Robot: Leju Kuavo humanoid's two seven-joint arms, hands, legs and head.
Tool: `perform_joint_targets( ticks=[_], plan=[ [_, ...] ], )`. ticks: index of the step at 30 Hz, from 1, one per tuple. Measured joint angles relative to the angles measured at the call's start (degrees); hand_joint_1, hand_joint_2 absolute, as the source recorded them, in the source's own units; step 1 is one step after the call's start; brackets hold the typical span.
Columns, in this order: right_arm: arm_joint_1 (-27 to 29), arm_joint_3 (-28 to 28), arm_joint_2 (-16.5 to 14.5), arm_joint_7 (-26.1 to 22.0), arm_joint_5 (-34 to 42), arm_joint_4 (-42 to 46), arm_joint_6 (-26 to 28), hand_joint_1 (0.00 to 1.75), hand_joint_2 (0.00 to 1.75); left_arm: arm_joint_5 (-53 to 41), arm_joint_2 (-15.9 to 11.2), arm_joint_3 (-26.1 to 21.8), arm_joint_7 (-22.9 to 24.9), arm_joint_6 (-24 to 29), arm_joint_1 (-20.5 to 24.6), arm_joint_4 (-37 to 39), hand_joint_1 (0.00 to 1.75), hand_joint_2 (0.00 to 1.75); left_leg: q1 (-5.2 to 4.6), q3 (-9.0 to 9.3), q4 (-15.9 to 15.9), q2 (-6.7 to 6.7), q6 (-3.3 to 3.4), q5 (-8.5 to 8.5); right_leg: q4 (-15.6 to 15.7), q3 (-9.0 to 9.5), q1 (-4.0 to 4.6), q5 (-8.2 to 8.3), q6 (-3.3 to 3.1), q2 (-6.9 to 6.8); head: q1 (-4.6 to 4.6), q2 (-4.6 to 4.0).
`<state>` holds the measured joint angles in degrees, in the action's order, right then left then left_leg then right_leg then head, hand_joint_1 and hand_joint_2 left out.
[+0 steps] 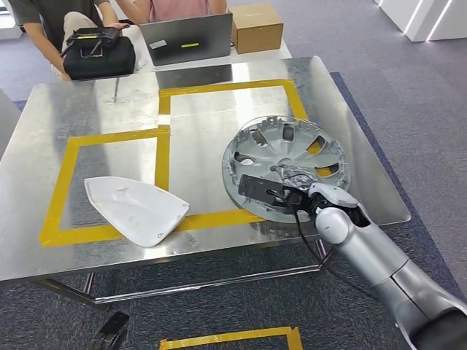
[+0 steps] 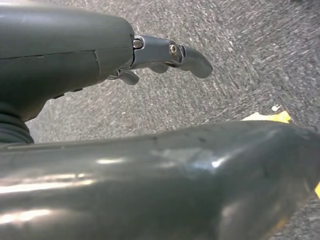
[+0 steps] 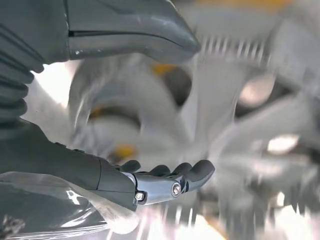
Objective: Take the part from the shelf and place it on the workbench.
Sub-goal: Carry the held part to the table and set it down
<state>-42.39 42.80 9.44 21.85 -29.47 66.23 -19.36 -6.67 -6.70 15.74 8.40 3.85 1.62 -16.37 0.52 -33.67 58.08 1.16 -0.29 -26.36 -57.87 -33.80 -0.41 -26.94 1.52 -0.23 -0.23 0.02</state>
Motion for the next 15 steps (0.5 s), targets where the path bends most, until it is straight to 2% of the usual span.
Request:
perform_joint_targets(
  ticks=[3, 6, 15],
  plan=[
    [-1.2, 2.7, 0.5, 0.4, -10.0, 1.1, 8.3, 0.00, 0.00, -0.6, 0.1, -0.6, -0.7, 0.3, -0.4, 0.0, 0.00, 0.00, 0.00, 0.00, 0.0, 0.00, 0.00, -0.01, 0.0, -0.01, 0.00, 0.00, 0.00, 0.00, -0.01, 0.00],
    [0.6, 3.0, 0.6, 0.3, -20.5, 4.9, 17.5, 0.00, 0.00, -1.7, 0.5, -1.2, -0.9, 0.6, -1.1, -0.4, 0.00, 0.00, 0.00, 0.01, 0.0, 0.00, 0.01, -0.04, 0.0, -0.01, 0.00, -0.03, 0.00, 0.00, -0.01, 0.00],
    [10.4, -0.6, -0.1, -4.2, -32.4, 16.3, 29.0, 0.00, 0.00, -3.9, 1.6, -3.2, -0.6, 0.7, -2.7, -2.4, 0.00, 0.00, 0.00, 0.00, 0.0, 0.00, 0.00, -0.11, 0.0, -0.01, 0.01, -0.10, -0.03, -0.01, -0.01, 0.00]
  ],
)
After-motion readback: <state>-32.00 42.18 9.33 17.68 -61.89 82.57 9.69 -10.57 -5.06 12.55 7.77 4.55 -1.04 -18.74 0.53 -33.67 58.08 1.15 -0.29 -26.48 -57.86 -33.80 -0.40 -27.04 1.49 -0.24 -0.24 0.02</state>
